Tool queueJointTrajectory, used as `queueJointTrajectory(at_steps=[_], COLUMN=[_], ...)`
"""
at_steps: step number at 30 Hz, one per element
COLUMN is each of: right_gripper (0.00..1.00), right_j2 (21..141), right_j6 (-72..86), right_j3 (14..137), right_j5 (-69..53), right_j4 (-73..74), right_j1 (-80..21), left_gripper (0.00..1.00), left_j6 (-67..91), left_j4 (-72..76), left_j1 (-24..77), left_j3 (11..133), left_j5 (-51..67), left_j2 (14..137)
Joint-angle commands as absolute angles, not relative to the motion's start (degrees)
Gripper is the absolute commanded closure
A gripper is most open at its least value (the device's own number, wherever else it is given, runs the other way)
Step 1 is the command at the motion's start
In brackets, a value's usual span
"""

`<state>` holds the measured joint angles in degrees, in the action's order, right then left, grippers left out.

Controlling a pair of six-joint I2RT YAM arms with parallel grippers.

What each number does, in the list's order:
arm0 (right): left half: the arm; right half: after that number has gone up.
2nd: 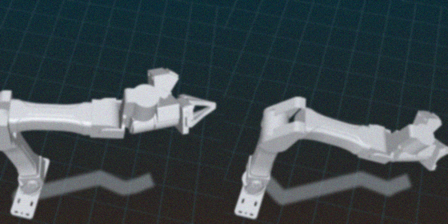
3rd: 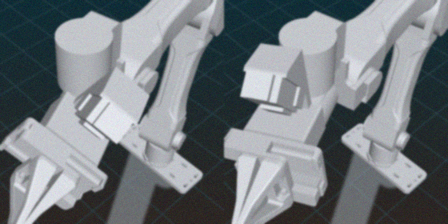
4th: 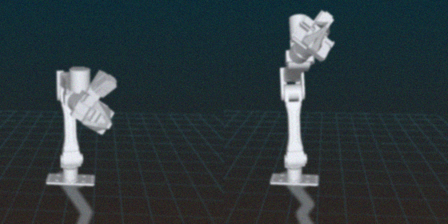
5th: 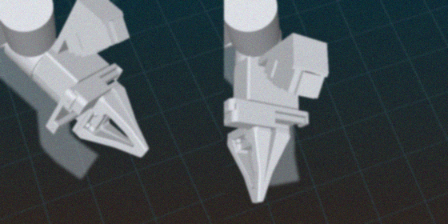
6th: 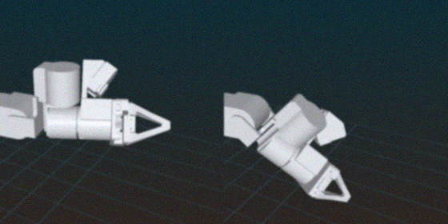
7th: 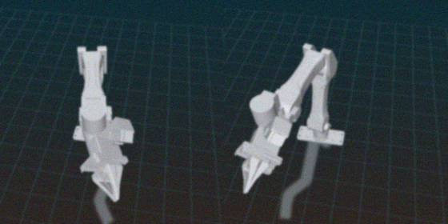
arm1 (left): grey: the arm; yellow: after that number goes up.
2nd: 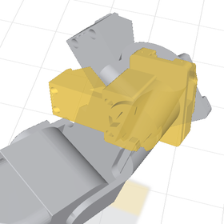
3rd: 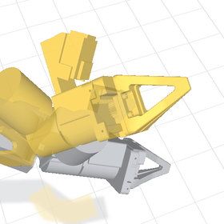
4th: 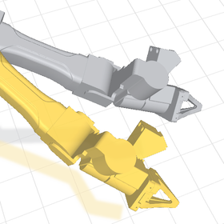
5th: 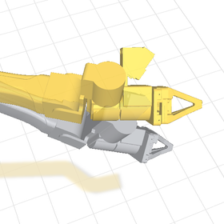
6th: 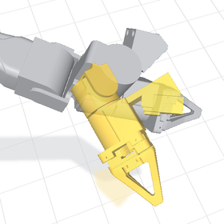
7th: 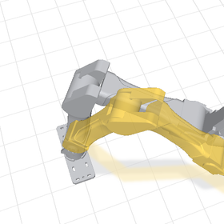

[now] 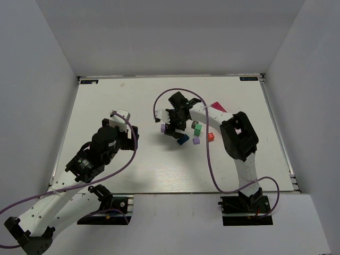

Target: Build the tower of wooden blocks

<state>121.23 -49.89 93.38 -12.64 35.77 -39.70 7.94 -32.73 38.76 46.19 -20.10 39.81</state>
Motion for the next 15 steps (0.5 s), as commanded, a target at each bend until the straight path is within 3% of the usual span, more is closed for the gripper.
queueJointTrajectory(at_steps=[1, 15], right_gripper=[0.1, 0.1], right_j2=[113.2, 93.9], right_j6=[-49.0, -45.2], right_j3=[90.8, 75.7], right_j5=[-11.8, -13.7], right_j4=[34.0, 25.1], right_j1=[-39.2, -34.8], left_gripper=[0.08, 0.08], left_j6=[8.1, 8.1], left_j4=[-32.2, -32.2], left_j1=[38.5, 38.5], left_j3=[45.9, 45.9], left_j5=[-19.5, -20.1], left_j2=[38.7, 38.7])
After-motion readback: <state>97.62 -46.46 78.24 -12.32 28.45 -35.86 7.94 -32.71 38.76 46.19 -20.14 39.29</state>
